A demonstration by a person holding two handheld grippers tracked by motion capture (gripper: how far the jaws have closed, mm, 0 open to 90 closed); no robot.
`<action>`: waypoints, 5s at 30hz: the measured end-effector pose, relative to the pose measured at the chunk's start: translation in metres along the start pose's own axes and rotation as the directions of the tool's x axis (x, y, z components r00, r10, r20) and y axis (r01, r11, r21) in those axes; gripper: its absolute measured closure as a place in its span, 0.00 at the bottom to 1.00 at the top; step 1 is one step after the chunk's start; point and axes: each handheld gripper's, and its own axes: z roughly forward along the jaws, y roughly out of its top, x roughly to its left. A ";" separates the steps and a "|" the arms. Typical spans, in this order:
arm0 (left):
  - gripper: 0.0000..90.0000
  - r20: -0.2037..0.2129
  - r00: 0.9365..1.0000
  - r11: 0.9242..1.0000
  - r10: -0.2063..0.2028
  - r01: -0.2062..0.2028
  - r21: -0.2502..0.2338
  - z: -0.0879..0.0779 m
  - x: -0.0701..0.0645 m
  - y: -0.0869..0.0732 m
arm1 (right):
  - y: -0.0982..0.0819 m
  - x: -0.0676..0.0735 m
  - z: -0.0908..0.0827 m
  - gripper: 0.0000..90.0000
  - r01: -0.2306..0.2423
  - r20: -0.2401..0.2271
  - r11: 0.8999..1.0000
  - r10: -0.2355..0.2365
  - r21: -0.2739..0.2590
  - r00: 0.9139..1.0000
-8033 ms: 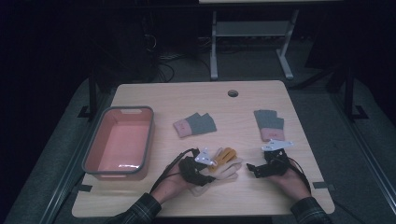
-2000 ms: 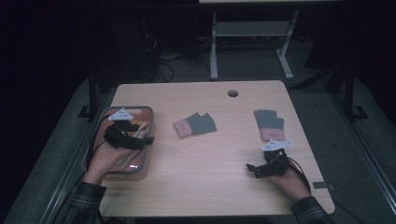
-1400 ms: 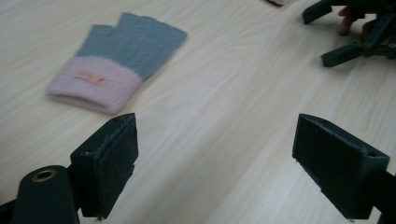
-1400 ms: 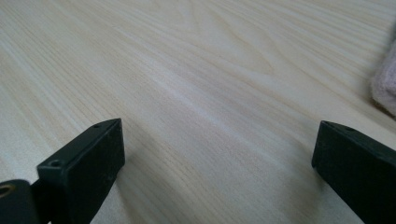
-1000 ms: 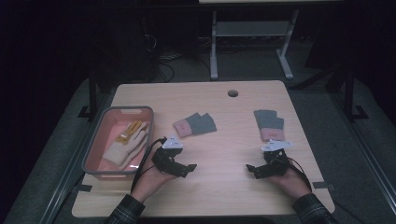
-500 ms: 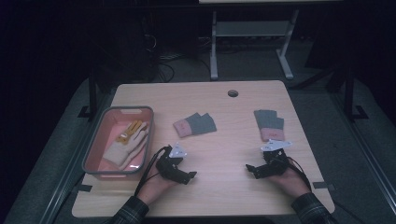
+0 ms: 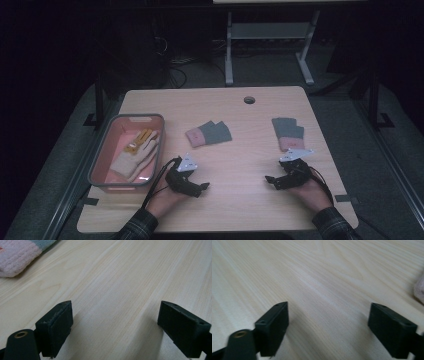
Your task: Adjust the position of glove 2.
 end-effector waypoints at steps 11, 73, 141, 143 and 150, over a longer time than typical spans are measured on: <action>0.14 0.011 1.000 1.000 0.016 -0.016 0.004 -0.002 0.000 -0.001 | 0.022 -0.020 -0.015 0.75 -0.057 0.026 0.996 0.059 -0.065 0.998; 0.14 0.023 1.000 1.000 0.020 -0.020 0.007 -0.003 0.000 -0.002 | 0.031 -0.031 0.004 1.00 -0.009 -0.035 1.000 0.009 0.021 0.999; 0.14 0.018 1.000 1.000 0.023 -0.023 0.001 -0.002 0.001 -0.002 | -0.015 -0.034 -0.009 0.23 -0.080 0.071 0.995 0.084 -0.062 0.994; 0.17 0.015 1.000 1.000 0.021 -0.021 0.005 -0.003 0.002 -0.001 | -0.016 -0.034 -0.008 0.19 -0.072 0.075 0.995 0.077 -0.070 0.994; 0.56 -0.031 0.999 0.999 -0.020 0.021 0.028 -0.003 0.005 0.012 | -0.017 -0.035 -0.006 0.17 -0.074 0.079 0.994 0.080 -0.081 0.994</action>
